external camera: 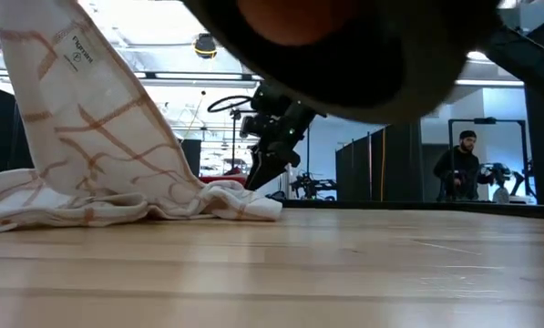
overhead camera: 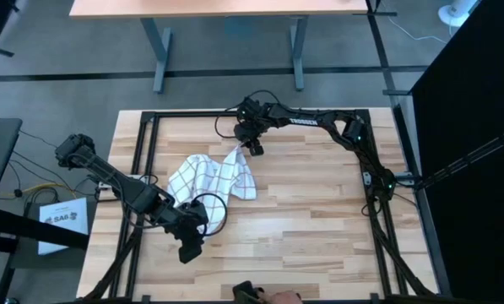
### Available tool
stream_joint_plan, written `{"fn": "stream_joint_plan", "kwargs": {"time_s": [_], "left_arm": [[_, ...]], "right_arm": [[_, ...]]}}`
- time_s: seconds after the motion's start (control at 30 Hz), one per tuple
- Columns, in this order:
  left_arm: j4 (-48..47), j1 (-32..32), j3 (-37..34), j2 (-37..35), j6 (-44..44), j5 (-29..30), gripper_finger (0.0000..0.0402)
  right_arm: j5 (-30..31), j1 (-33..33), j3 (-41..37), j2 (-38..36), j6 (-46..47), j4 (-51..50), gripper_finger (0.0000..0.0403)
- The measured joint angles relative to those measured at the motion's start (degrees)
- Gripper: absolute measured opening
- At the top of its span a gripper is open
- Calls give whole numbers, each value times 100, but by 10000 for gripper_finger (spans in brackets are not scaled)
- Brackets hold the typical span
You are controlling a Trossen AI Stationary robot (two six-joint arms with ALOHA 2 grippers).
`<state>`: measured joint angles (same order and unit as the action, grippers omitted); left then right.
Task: Roll towel
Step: Roll the white squared towel
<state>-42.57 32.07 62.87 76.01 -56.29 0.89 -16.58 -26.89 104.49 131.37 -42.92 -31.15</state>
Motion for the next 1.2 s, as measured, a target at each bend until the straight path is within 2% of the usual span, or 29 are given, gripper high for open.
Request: {"fn": "stream_joint_plan", "kwargs": {"time_s": [0.6, 0.7, 0.93, 1.2], "left_arm": [[4, -154, 0, 2, 270, 21, 9], [4, -154, 0, 4, 307, 21, 9], [4, -154, 0, 7, 303, 15, 9], [-7, -194, 0, 9, 356, -79, 9]], "right_arm": [[9, 33, -2, 28, -669, 78, 136], [162, 64, 27, 23, -506, 9, 136], [312, 284, 829, -6, 164, -1145, 136], [651, 582, 875, 174, 48, -1165, 138]]}}
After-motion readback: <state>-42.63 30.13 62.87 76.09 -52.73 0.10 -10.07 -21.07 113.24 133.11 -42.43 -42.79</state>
